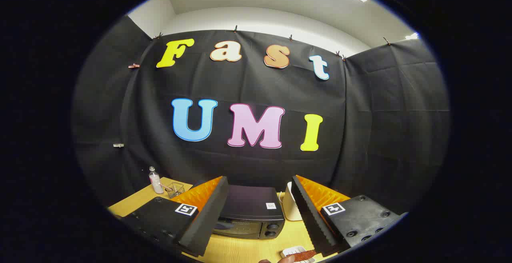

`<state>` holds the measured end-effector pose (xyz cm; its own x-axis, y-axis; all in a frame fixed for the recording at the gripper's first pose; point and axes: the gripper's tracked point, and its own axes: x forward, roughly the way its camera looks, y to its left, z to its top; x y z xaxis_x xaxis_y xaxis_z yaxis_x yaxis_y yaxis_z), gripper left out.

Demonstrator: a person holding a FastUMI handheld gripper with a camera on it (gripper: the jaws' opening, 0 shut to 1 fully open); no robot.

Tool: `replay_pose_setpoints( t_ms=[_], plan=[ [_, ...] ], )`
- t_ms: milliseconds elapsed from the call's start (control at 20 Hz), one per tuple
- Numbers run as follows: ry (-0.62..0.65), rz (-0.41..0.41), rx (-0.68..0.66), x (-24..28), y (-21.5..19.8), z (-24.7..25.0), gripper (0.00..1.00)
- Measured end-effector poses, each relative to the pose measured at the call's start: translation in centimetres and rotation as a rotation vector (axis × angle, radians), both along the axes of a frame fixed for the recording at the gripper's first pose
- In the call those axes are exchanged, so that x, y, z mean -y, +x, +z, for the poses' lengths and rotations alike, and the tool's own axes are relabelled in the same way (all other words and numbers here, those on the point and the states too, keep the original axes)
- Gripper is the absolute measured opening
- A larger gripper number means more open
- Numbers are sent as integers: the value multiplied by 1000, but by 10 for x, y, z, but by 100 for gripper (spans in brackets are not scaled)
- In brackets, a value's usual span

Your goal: Open the toaster oven, put the food inside, and close the toaster oven door.

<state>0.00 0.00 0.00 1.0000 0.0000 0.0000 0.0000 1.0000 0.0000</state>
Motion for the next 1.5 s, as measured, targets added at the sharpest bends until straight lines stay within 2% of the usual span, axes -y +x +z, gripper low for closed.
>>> replay_pose_setpoints(
  t_ms=[1500],
  plan=[
    [-16,-13,19,-2,-6,13,97]
  ],
)
